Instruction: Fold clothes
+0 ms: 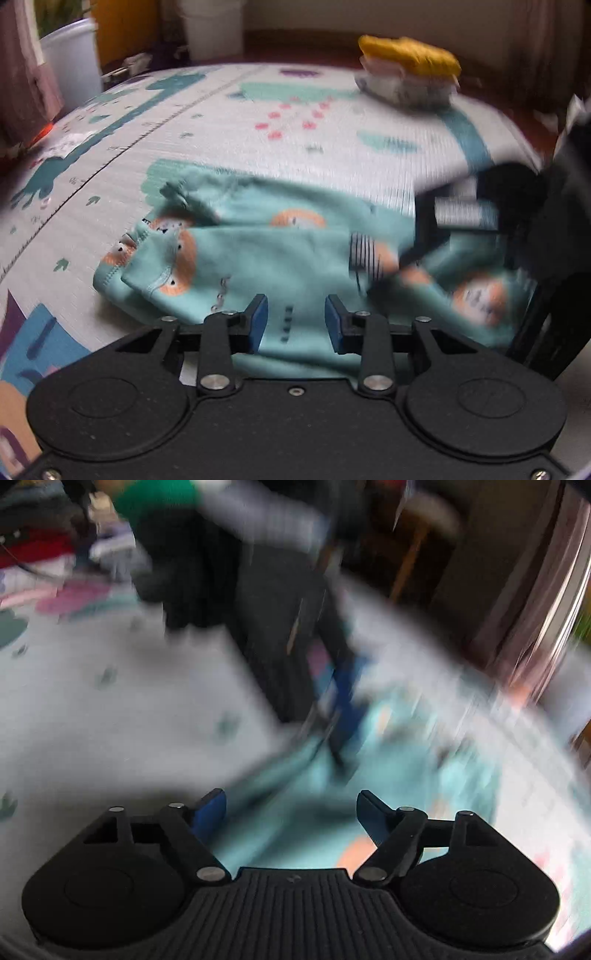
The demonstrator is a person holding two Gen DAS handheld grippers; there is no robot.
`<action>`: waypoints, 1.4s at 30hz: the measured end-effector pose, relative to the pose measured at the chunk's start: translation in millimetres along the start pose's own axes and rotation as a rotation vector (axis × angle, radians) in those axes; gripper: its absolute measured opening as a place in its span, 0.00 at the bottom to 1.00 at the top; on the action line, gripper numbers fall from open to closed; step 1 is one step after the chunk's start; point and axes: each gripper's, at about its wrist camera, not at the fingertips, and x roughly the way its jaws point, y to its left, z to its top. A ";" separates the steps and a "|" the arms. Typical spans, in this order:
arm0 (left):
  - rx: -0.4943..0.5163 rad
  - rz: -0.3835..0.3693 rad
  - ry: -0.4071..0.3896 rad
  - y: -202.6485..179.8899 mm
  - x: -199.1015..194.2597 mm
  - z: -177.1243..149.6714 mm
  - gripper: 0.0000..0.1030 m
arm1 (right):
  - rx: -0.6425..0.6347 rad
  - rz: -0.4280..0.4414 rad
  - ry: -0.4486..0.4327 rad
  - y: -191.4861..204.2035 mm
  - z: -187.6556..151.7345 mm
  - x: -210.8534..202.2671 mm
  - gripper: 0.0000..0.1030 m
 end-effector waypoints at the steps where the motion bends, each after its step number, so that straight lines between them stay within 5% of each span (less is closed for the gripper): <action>1: -0.007 -0.009 -0.012 -4.4 -0.3 2.1 0.32 | 0.006 0.046 0.020 -4.8 -1.8 -5.2 0.76; 6: 0.029 -0.045 -0.038 -35.2 6.9 10.2 0.32 | -0.042 0.228 0.105 -35.0 3.6 -53.9 0.75; 10: 0.221 -0.023 0.076 -61.4 31.3 -8.0 0.35 | -0.156 0.287 0.190 -57.0 -10.6 -94.1 0.73; 12: 0.154 -0.048 0.120 -53.1 28.1 3.4 0.35 | -0.202 0.295 0.210 -62.5 -26.4 -108.3 0.68; 17: 0.148 -0.059 0.017 -64.4 -5.7 21.0 0.36 | -0.306 0.311 0.160 -54.0 -63.3 -137.3 0.67; 19: 0.115 -0.081 -0.017 -73.5 -8.9 21.4 0.36 | -0.206 0.273 0.120 -55.0 -74.2 -133.2 0.65; 22: 0.117 -0.119 0.047 -82.2 1.3 12.0 0.40 | 0.000 0.204 0.070 -54.7 -88.7 -116.2 0.63; 27: 0.154 -0.177 0.157 -94.8 13.7 -0.5 0.43 | -0.005 0.249 0.077 -31.4 -103.5 -114.8 0.63; 30: 0.261 -0.172 0.098 -99.3 -16.4 17.0 0.46 | -0.017 0.238 0.022 -37.9 -108.4 -136.8 0.62; 32: 0.462 -0.143 0.065 -116.9 -35.5 10.6 0.48 | -0.142 0.203 0.004 -29.4 -113.9 -144.0 0.62; 35: 0.777 -0.092 0.060 -149.1 -48.6 -25.7 0.52 | -0.364 0.162 -0.013 -8.5 -124.1 -146.3 0.63; 38: 0.957 -0.013 0.055 -172.4 -41.7 -65.4 0.56 | -0.578 0.132 -0.029 15.0 -136.1 -145.0 0.63; 42: 1.158 0.065 0.035 -190.6 -26.5 -104.3 0.62 | -0.632 0.118 -0.054 19.4 -135.6 -146.9 0.67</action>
